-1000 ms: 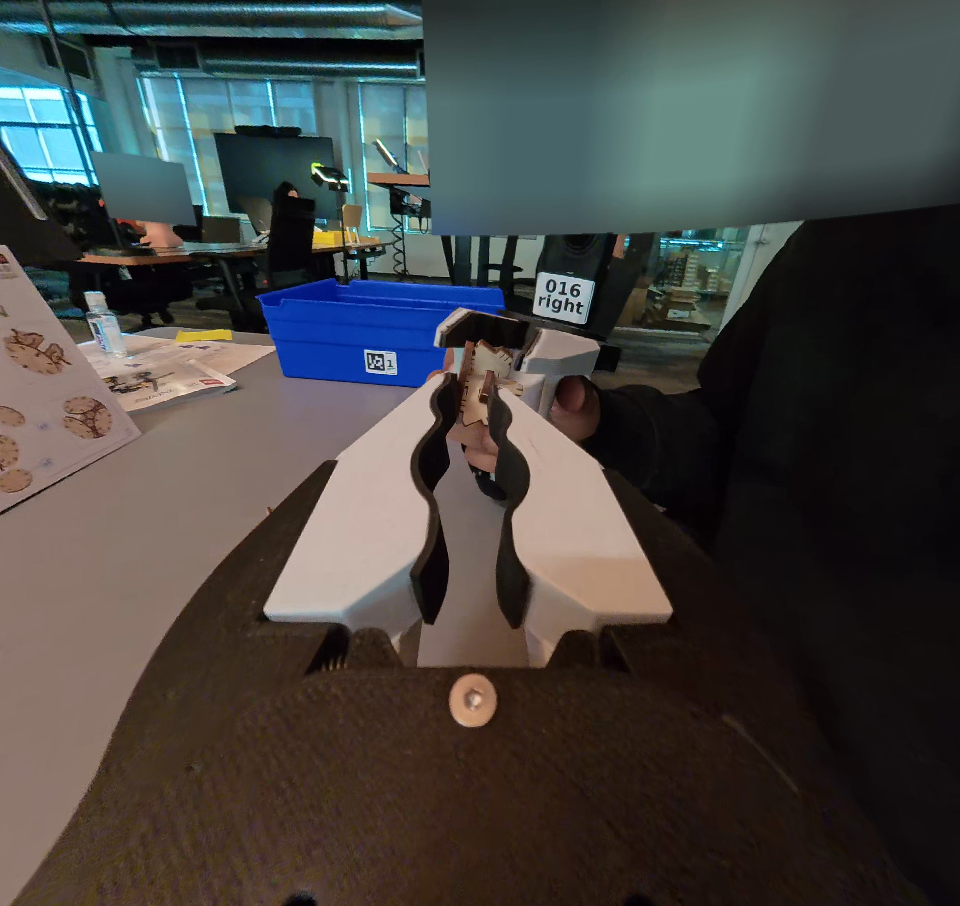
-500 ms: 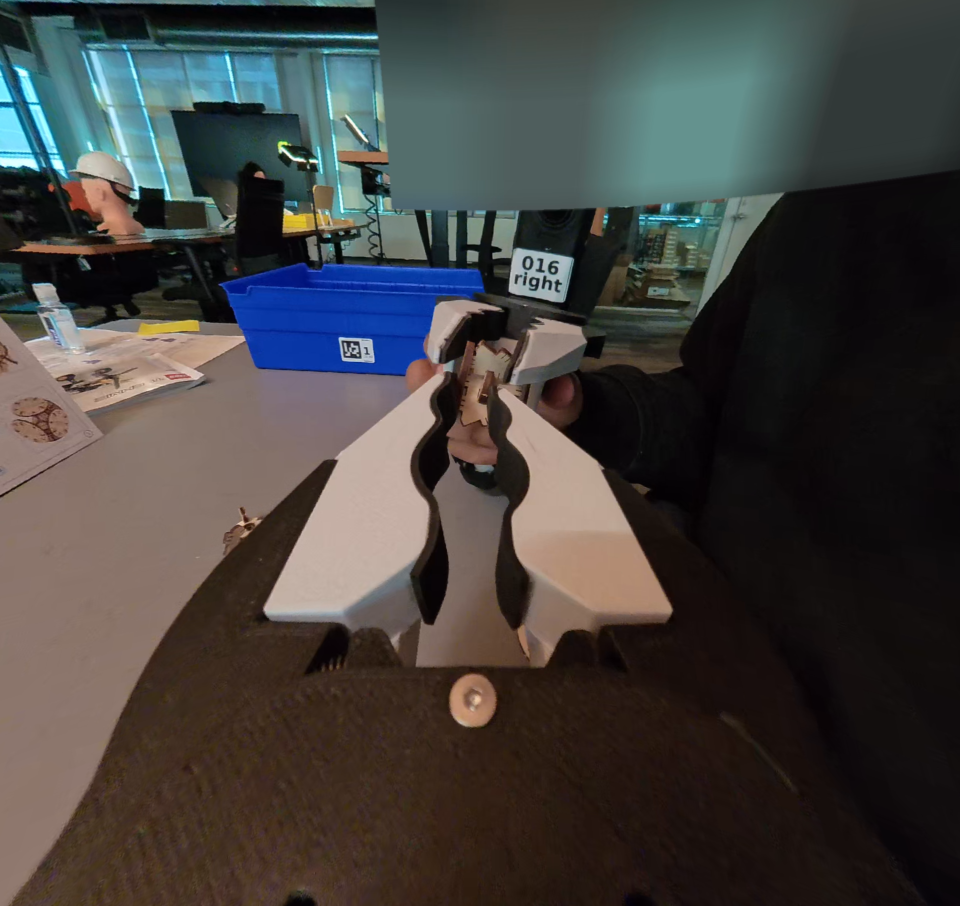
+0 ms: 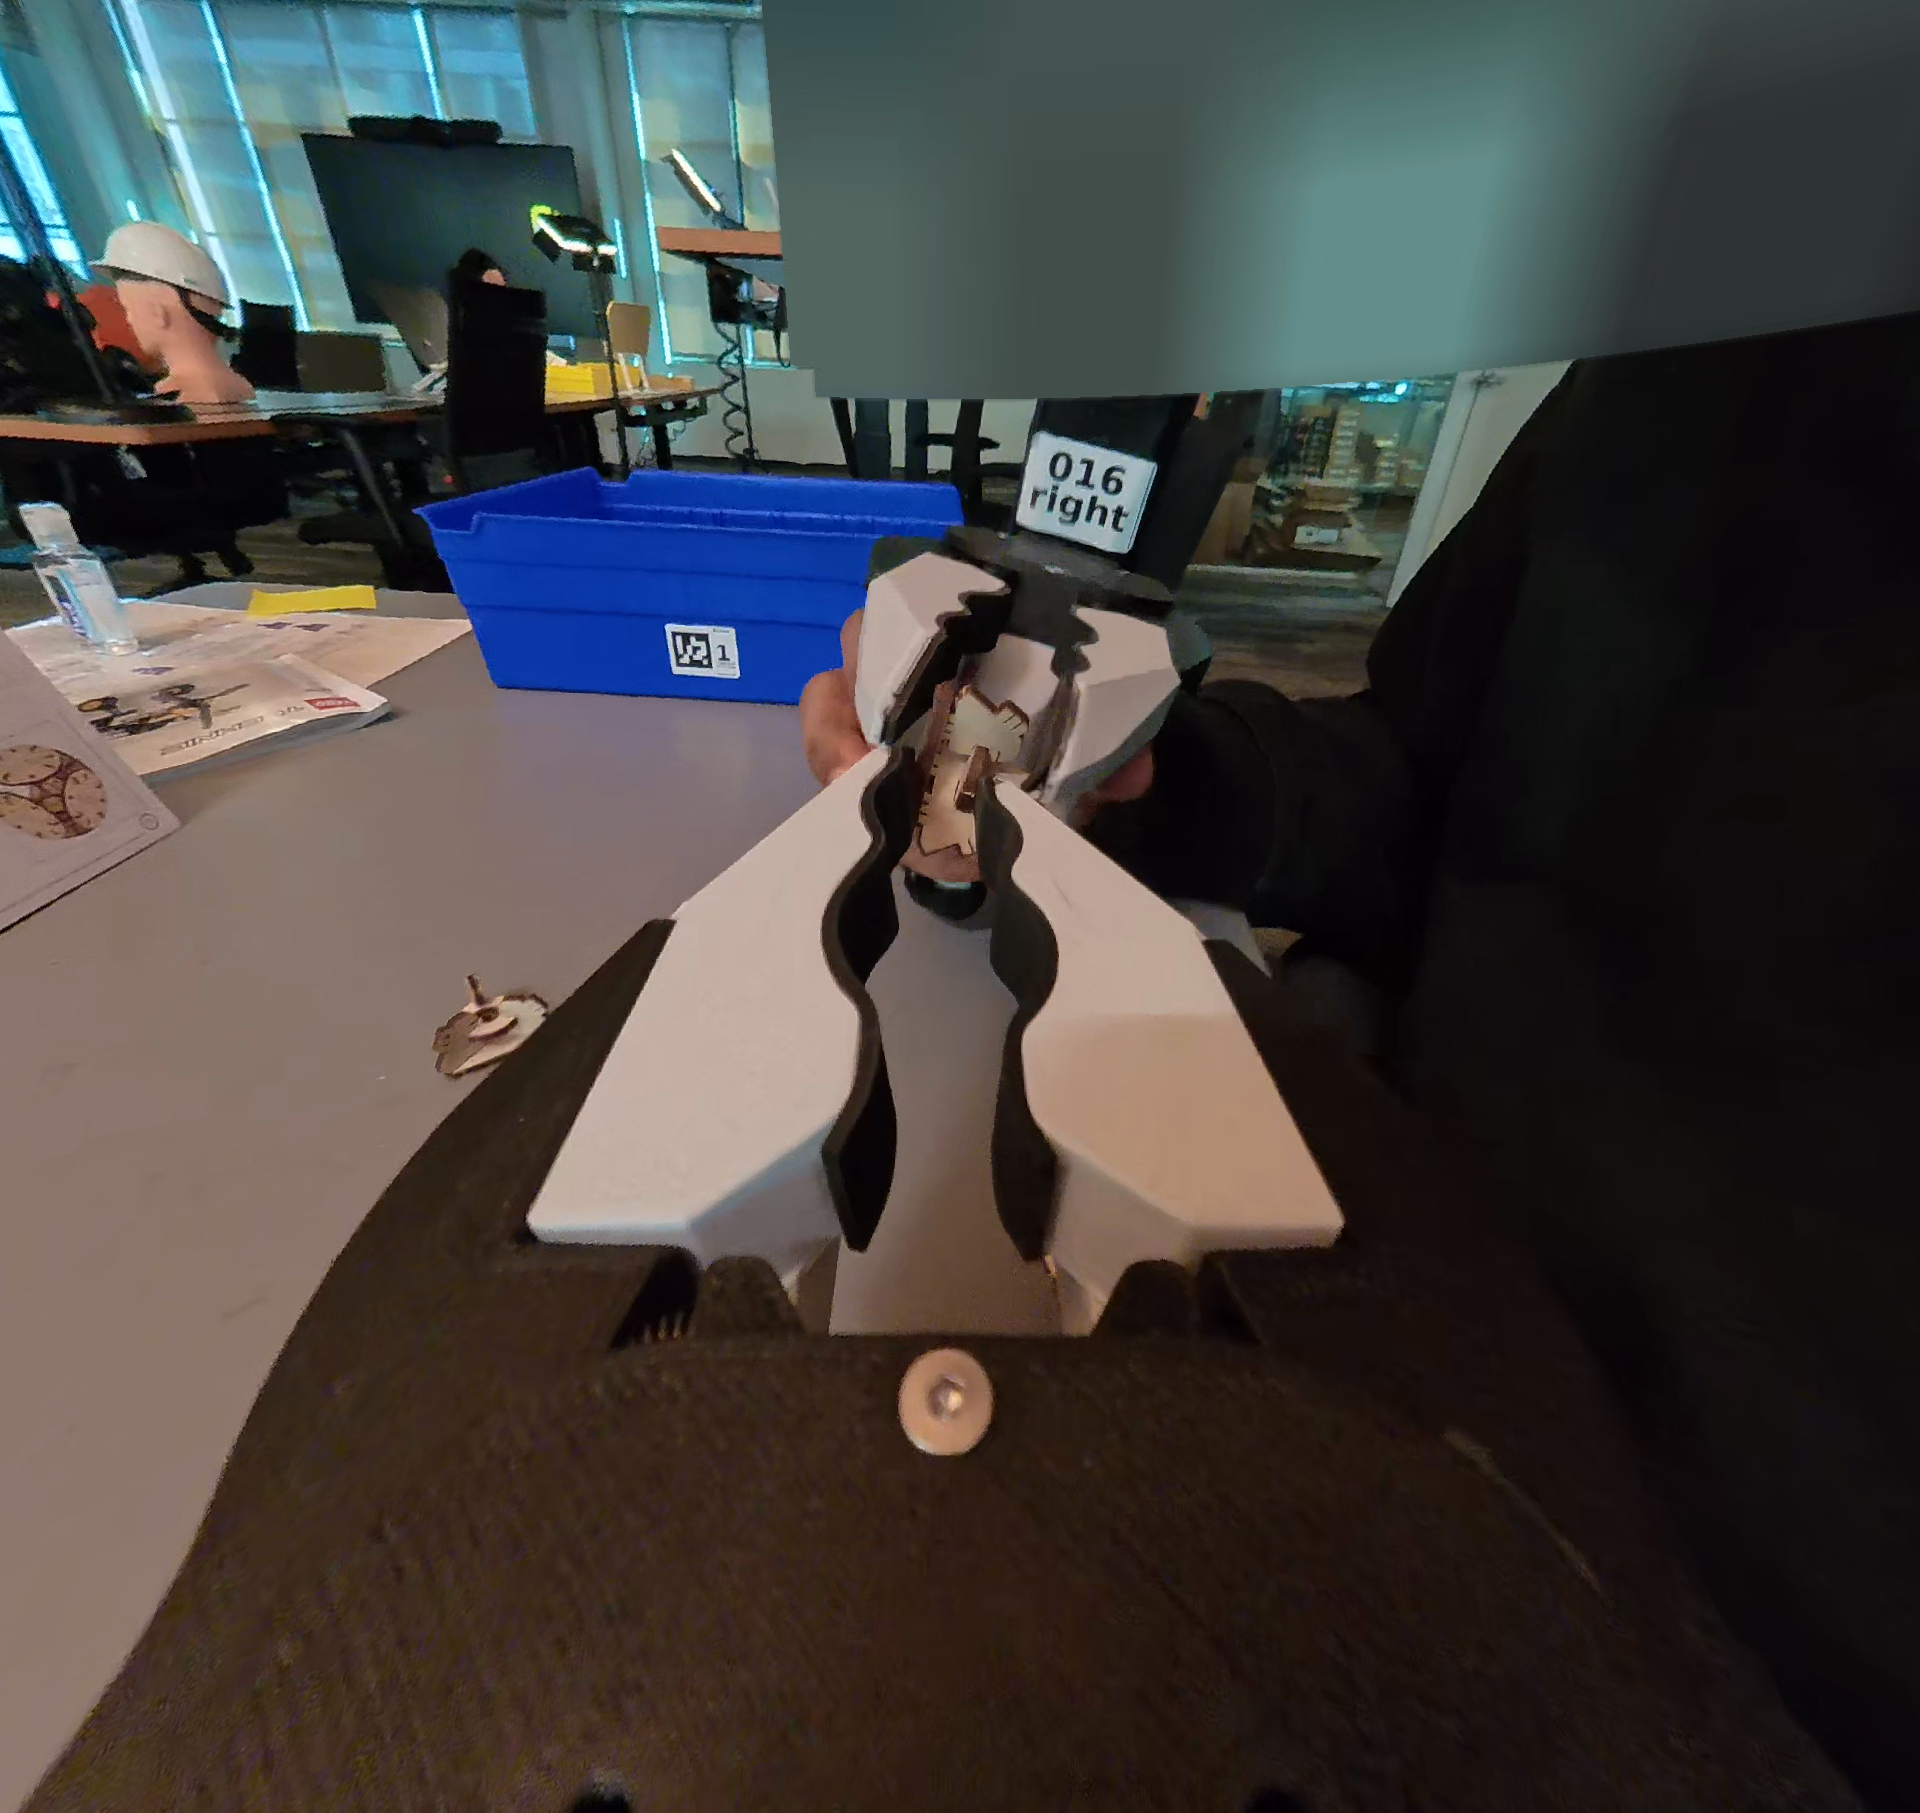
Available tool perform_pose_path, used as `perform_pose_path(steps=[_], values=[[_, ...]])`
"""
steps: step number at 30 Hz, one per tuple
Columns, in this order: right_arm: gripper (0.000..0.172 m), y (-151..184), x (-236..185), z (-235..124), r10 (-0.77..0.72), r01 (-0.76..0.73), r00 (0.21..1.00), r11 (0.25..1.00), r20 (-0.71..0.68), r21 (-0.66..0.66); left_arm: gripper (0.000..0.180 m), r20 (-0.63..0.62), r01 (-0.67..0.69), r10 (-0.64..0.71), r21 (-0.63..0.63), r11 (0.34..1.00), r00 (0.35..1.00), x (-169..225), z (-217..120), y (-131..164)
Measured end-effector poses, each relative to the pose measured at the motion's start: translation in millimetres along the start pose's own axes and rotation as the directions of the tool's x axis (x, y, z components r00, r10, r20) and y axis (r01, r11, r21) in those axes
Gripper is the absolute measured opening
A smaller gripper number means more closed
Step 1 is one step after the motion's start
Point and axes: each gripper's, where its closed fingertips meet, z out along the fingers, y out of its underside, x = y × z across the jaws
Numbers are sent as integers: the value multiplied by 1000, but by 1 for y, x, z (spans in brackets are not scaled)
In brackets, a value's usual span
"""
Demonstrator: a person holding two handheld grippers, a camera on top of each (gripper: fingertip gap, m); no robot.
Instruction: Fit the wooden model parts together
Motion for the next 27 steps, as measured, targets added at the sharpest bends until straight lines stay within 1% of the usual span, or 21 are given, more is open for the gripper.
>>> perform_pose_path(steps=[3,7,18,27], values=[[28,8,1,-4,-33,33,999,998,7,-48,11,7,-13,13,-37,999,1000,-1,1,7],[18,11,-2,-9,-67,69,997,996,31,-65,11,-6,-4,4,-52,999,1000,0,2,9],[17,12,-6,-12,-121,126,991,987,62,-96,11,-40,7,-10,-64,998,999,5,4,11],[17,12,-6,-12,-68,79,995,988,79,-132,11,-46,21,-24,-64,998,999,5,4,11]])
